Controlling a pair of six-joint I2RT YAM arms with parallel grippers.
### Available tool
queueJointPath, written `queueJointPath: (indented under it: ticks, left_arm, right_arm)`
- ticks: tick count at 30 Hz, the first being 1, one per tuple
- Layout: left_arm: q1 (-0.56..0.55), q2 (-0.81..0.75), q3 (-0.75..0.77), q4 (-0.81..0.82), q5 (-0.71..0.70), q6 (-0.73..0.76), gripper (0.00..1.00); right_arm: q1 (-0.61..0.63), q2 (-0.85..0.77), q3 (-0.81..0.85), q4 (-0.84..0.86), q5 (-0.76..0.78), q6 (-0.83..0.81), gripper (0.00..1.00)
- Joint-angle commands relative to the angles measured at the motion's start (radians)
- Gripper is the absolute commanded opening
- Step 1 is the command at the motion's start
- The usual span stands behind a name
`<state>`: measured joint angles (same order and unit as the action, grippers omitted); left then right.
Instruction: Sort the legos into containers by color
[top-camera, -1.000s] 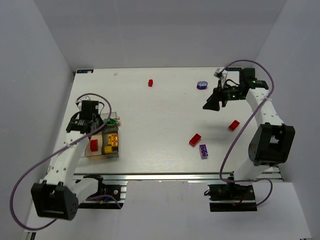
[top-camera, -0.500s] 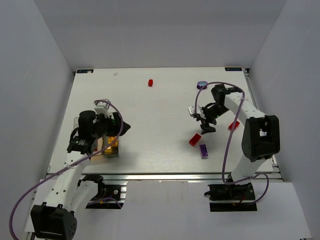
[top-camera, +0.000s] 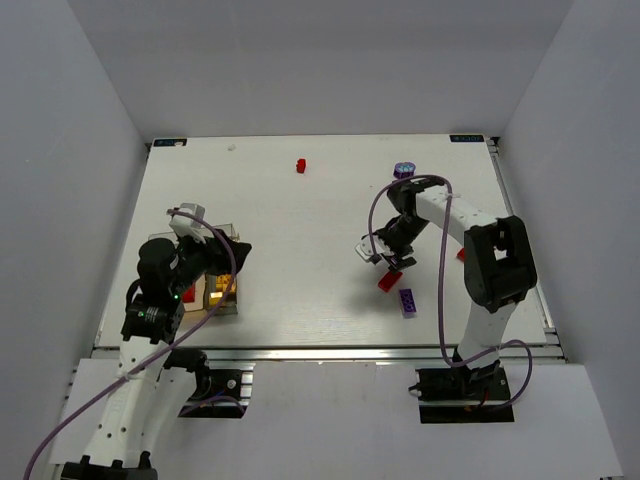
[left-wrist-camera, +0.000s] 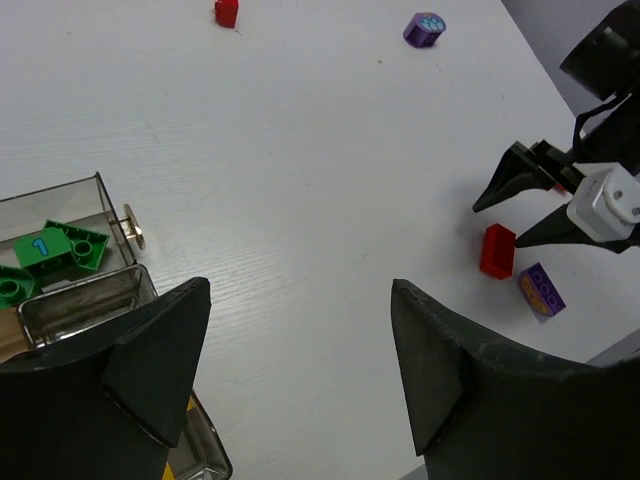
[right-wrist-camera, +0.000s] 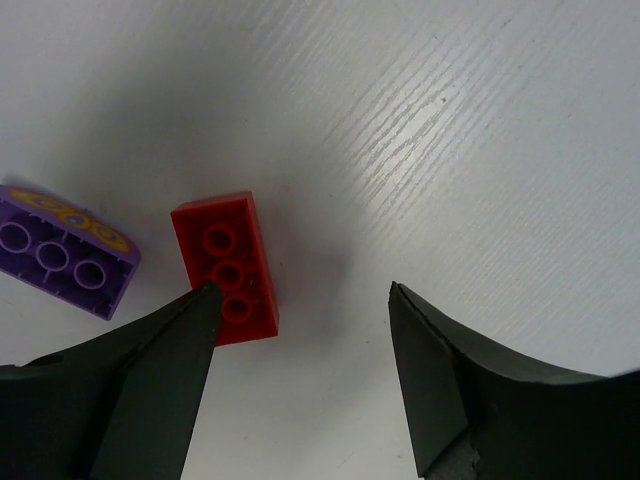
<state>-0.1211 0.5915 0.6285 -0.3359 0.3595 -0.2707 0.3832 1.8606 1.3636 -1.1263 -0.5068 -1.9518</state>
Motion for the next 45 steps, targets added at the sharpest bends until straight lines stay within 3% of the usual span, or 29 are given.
queueJointPath:
  ticks: [1,14,23,25,28,34,45]
  left_arm:
    - [0.006,-0.03,-0.007,-0.002,-0.04,0.004,0.83]
    - [0.006,-0.041,-0.004,-0.003,-0.048,0.001,0.84]
    - [0.006,-0.045,-0.004,-0.005,-0.054,0.002,0.84]
    - [0.006,-0.044,-0.006,-0.008,-0.053,0.001,0.83]
    - [0.006,-0.048,-0.006,-0.008,-0.06,0.002,0.84]
    - [0.006,-0.048,-0.006,-0.008,-0.057,0.001,0.83]
    - [0.006,-0.061,-0.006,-0.018,-0.06,0.001,0.83]
  right_arm:
    - [0.02,-0.015,-0.039,0.021,0.051,-0.049,0.73]
    - [0.085,-0.057,-0.179,0.112,0.154,0.031,0.72]
    - [0.086,-0.058,-0.153,0.128,0.154,0.1,0.64]
    - [0.088,-0.06,-0.127,0.123,0.151,0.122,0.66]
    - [0.086,-0.073,-0.063,0.14,0.131,0.215,0.89]
    - [0.089,-0.133,-0.021,0.246,0.123,0.332,0.88]
    - [0.091,-0.089,-0.034,0.247,0.071,0.39,0.54]
